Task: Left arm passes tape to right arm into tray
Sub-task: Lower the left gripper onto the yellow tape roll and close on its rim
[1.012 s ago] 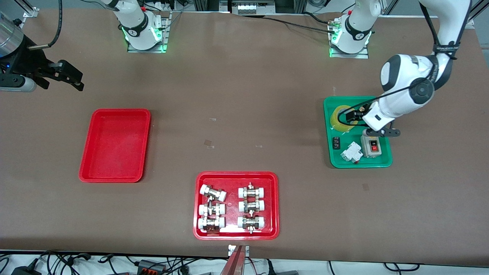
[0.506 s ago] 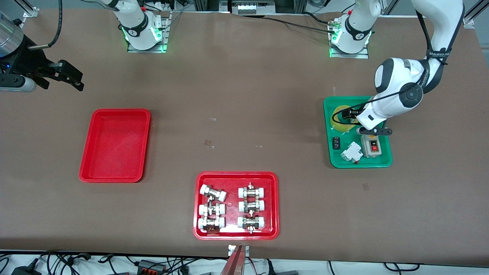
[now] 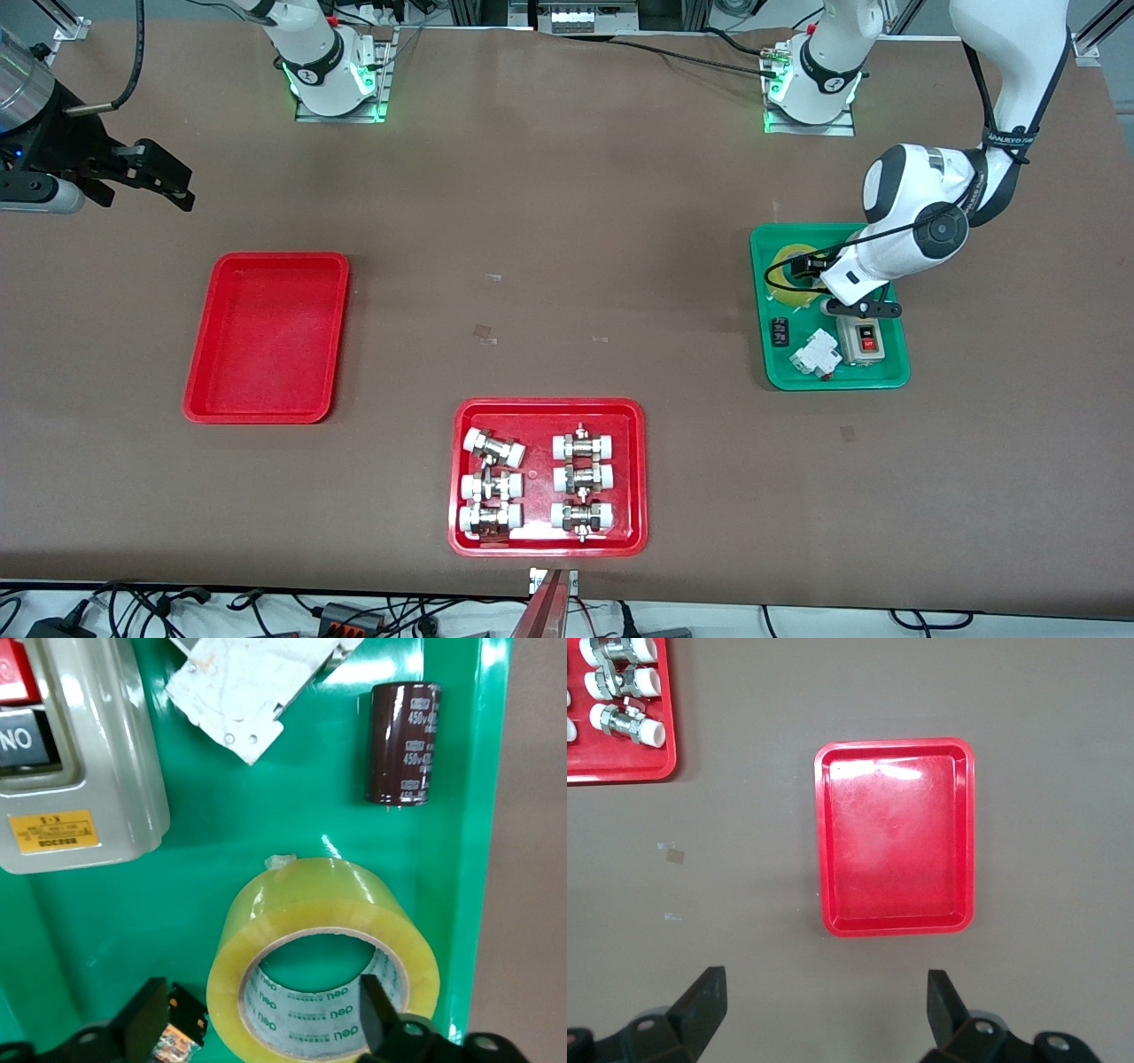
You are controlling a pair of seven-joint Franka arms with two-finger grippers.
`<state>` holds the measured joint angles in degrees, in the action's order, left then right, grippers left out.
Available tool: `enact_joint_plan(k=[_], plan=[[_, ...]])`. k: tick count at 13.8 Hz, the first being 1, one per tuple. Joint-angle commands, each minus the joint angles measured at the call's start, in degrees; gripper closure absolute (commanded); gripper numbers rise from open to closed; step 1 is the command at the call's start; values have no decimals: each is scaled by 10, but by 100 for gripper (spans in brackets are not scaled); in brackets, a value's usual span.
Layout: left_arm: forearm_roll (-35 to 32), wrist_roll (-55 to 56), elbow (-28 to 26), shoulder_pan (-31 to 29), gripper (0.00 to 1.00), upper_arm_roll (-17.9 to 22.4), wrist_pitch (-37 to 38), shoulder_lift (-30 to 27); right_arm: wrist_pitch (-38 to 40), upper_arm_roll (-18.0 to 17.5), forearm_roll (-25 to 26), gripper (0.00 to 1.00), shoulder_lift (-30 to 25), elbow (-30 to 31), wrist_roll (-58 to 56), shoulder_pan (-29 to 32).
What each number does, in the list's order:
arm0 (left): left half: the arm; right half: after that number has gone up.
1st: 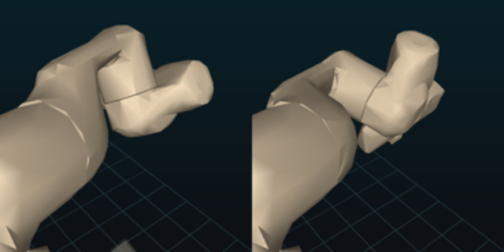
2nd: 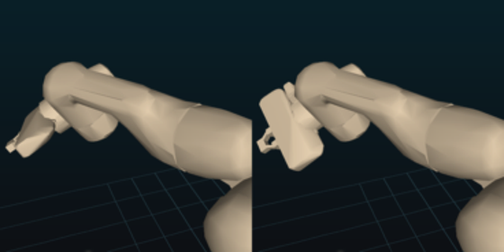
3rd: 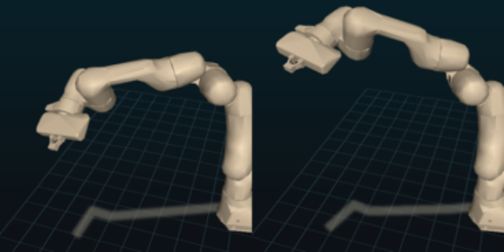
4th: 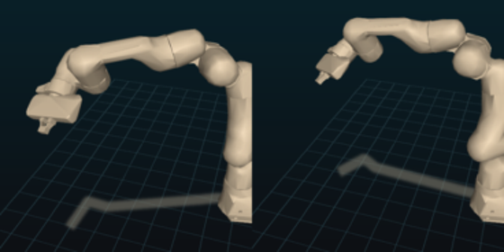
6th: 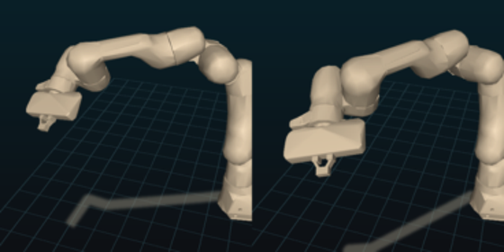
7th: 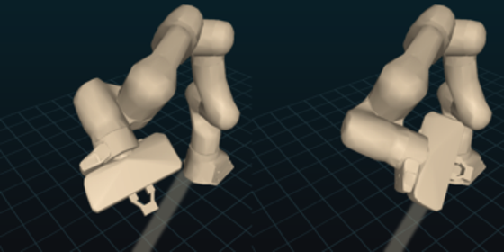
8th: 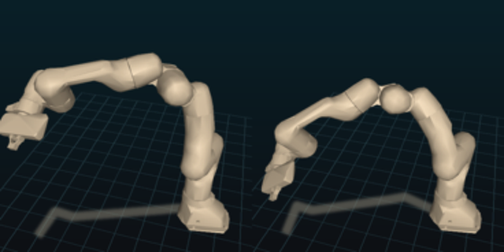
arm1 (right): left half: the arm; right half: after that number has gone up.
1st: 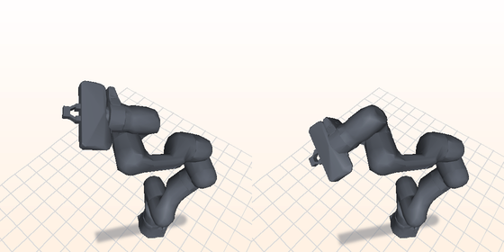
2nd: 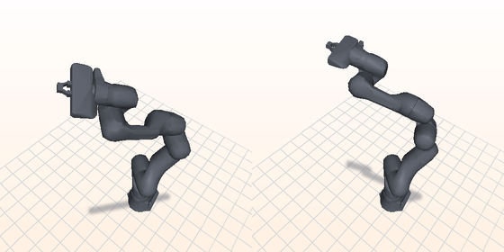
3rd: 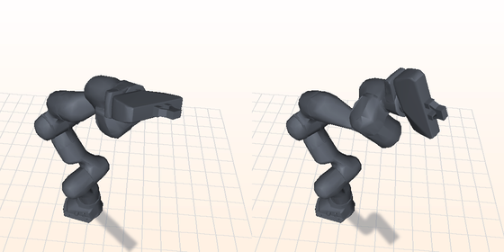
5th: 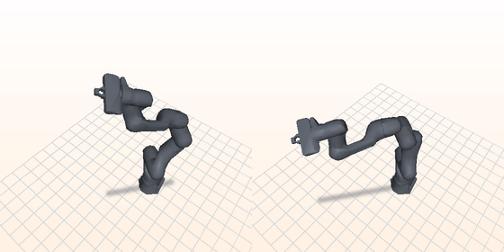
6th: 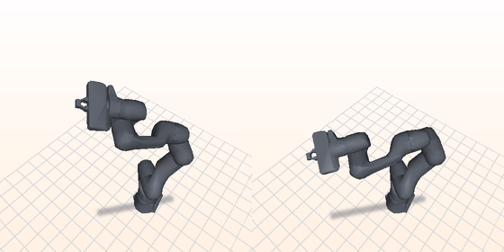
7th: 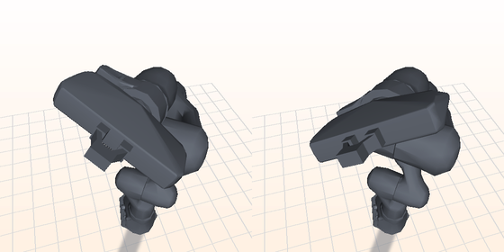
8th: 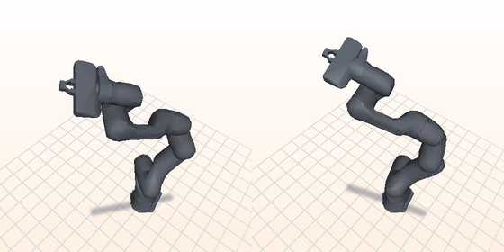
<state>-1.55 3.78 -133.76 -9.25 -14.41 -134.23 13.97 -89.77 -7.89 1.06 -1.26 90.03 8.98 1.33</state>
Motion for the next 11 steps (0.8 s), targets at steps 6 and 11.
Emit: enact_joint_plan(k=[6,11], plan=[[-24,0,-22,-12,29,-1,-49,11,6,0,1,0,1,-9,2,-1],[-24,-1,-22,-23,99,-1,-44,4,6,0,1,0,1,-9,2,-1]])
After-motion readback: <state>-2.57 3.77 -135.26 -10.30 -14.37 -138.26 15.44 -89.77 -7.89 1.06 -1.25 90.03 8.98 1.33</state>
